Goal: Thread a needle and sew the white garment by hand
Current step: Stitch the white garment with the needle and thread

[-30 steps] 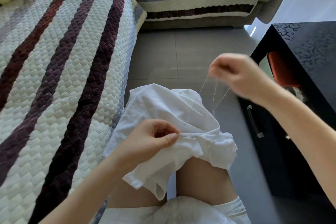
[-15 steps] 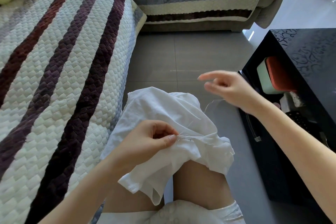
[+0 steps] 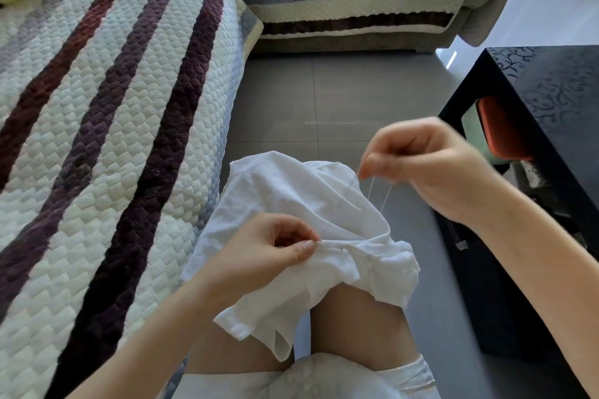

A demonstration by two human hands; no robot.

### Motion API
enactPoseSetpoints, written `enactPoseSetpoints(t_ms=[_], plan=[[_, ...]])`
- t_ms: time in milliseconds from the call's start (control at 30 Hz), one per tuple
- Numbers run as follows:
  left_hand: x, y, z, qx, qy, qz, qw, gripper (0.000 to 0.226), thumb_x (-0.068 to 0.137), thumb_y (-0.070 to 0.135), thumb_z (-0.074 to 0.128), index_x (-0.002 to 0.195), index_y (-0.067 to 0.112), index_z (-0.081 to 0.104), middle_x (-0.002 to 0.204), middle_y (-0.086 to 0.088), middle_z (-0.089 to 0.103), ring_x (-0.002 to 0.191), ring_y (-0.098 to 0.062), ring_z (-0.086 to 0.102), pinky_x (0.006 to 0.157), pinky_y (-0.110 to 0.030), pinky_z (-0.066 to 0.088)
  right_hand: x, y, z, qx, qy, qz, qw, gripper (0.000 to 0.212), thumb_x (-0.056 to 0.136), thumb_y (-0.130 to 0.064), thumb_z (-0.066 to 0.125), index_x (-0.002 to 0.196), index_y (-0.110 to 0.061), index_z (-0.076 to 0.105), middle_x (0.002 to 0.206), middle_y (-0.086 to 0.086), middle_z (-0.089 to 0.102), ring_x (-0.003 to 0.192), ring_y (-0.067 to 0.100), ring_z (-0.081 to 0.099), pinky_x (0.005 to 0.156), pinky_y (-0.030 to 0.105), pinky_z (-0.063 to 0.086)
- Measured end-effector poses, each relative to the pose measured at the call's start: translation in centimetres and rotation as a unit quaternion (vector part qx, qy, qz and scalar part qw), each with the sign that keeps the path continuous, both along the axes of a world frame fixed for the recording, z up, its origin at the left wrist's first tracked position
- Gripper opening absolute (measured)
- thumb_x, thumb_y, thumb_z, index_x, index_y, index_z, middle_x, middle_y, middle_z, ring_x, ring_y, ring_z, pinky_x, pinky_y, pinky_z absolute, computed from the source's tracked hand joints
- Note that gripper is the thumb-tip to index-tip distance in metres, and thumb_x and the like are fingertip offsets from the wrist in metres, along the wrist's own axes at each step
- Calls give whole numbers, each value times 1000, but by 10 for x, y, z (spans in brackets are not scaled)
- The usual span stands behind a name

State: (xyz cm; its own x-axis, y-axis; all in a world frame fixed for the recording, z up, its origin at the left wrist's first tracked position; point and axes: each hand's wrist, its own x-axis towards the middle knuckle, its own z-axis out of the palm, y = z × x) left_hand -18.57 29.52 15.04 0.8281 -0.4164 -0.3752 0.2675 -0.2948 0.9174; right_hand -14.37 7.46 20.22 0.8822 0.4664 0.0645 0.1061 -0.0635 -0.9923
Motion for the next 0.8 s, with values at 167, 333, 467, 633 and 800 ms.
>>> enactPoseSetpoints(t_ms=[167, 333, 467, 633, 800], plan=[[-3, 0, -2, 13, 4, -11, 1000, 16, 89, 7, 62, 79, 17, 70, 70, 12, 67, 69, 2, 60, 65, -11, 44, 8, -5, 33, 149, -28, -130, 980, 12, 69, -24, 68, 60, -17, 71, 48, -13, 52, 42, 3, 26, 47, 19, 19], [0, 1, 2, 6, -5, -10, 1000, 16, 89, 8, 62, 79, 17, 70, 71, 9, 68, 70, -1, 60, 64, -12, 44, 17, -9, 22, 125, -48, -216, 967, 16, 79, -16, 67, 64, -19, 72, 46, -8, 44, 44, 8, 27, 45, 19, 24], [-2, 1, 3, -21, 15, -10, 1000, 13, 89, 5, 60, 82, 10, 70, 72, 8, 67, 69, -1, 59, 64, -12, 44, 8, -3, -6, -326, -239, -191, 895, 29, 76, -43, 66, 90, -19, 73, 52, -8, 47, 47, 6, 39, 53, 29, 34], [-1, 3, 3, -52, 23, -6, 998, 15, 90, 4, 58, 84, 11, 69, 75, 7, 69, 72, -2, 62, 65, -13, 46, -19, 4, -25, -357, -193, -107, 908, 57, 73, -60, 54, 122, -31, 56, 51, -9, 32, 48, 9, 36, 55, 20, 31], [0, 2, 3, -41, 12, -5, 999, 14, 89, 4, 59, 83, 12, 70, 76, 4, 70, 74, -5, 62, 68, -15, 48, -32, 10, -49, -305, -51, 31, 950, 7, 81, -35, 67, 86, -30, 69, 56, -8, 33, 54, 7, 34, 55, 26, 32]])
